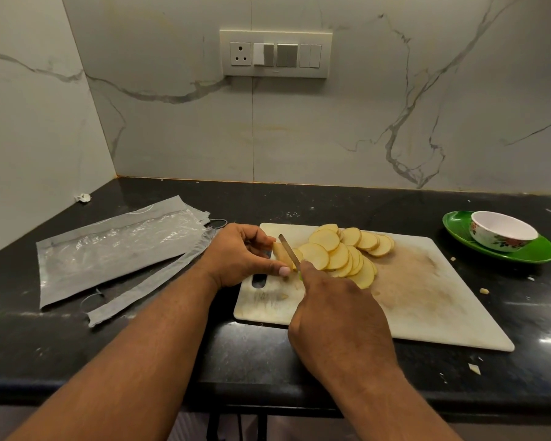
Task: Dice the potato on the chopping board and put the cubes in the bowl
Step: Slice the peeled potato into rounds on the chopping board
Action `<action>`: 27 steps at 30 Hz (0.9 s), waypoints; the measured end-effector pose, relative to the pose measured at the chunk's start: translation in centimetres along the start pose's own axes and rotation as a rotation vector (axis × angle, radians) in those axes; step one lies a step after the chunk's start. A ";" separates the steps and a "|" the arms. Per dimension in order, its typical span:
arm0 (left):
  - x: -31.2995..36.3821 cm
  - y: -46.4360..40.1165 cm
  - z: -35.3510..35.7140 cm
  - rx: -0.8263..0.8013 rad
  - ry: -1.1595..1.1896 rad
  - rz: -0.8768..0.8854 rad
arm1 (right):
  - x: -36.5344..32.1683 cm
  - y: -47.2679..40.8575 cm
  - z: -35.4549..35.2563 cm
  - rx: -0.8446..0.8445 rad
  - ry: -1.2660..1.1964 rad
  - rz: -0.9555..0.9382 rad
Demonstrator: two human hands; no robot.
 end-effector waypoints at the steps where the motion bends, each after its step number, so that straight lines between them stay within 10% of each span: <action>1: -0.1 -0.1 0.0 -0.001 0.010 0.000 | -0.1 -0.1 0.0 0.006 0.011 -0.001; 27: -0.6 -0.7 0.0 -0.030 0.024 0.054 | -0.3 -0.5 1.6 -0.088 0.011 -0.022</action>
Point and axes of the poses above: each hand's wrist, its own y-axis away from the middle knuckle, its own z-axis out of the palm, x = y × z, the point moved 6 cm from there along -y, towards the middle knuckle, and after that the axes turned 1 degree about y, right-handed, at the moved point
